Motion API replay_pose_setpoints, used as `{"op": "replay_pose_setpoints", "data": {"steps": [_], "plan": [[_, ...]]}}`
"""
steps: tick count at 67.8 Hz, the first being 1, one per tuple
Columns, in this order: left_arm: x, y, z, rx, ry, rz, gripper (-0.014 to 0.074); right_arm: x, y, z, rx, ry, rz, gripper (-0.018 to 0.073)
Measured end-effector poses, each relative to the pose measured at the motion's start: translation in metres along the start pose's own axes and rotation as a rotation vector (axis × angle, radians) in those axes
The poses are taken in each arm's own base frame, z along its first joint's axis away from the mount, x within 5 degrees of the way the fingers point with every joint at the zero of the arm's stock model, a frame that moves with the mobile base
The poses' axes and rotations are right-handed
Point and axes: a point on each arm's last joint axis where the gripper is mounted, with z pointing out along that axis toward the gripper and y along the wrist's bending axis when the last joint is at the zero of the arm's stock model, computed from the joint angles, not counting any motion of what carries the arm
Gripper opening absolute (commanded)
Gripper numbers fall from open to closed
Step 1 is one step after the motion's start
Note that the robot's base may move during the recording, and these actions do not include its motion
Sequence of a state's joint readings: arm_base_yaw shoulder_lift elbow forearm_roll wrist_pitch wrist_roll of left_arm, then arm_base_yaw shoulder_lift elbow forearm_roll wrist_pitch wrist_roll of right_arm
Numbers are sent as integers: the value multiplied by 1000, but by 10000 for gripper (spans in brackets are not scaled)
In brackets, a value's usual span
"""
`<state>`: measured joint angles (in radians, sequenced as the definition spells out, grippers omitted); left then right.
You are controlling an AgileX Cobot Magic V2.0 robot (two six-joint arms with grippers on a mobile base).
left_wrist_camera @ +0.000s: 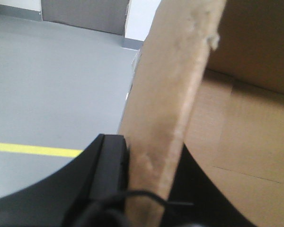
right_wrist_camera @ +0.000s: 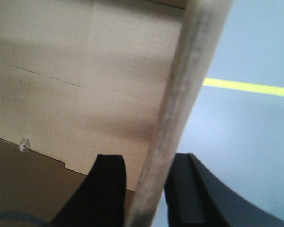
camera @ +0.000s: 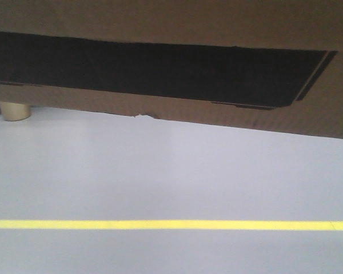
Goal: Grab box from left shelf to table start
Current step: 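Hold the box with both grippers while the base turns away, then carry the box with both grippers toward the white table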
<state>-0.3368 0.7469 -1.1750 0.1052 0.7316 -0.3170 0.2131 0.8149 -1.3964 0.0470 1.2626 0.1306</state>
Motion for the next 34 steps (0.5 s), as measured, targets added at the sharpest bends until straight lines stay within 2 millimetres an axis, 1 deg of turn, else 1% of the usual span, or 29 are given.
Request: {"op": "replay_pose_setpoints", "data": {"steps": [34], "plan": [[0,0,0,1,-2,0,-94,0,0,0,0,0,0,57]]}}
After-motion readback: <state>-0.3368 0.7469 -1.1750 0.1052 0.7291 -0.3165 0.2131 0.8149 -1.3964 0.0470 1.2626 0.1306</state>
